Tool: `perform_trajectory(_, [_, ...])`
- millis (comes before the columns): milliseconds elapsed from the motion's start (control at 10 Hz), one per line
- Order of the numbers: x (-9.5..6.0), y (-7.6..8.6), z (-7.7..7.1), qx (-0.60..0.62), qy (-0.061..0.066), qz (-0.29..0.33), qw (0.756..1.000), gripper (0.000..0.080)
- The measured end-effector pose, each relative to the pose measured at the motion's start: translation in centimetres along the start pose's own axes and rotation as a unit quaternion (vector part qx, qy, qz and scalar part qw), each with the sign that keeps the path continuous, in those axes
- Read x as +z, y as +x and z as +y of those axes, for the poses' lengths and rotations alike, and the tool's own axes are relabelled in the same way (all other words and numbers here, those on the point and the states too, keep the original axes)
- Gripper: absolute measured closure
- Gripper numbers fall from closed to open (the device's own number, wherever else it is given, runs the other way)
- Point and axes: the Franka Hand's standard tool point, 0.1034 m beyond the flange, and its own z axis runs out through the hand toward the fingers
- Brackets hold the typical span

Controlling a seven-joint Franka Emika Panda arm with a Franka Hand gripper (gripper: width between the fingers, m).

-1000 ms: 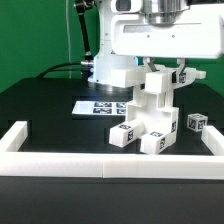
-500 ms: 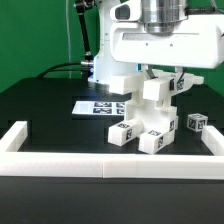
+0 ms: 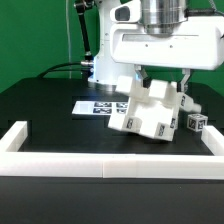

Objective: Assemble chair

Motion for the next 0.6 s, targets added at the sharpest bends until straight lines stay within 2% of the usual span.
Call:
perform_trajectory(100, [0.00, 0.00, 0.00, 0.000, 0.000, 0.000, 1.000, 0.0164])
perform_trajectory(600, [0.01, 0.00, 0.01, 0.000, 0.000, 0.000, 1.000, 0.0151])
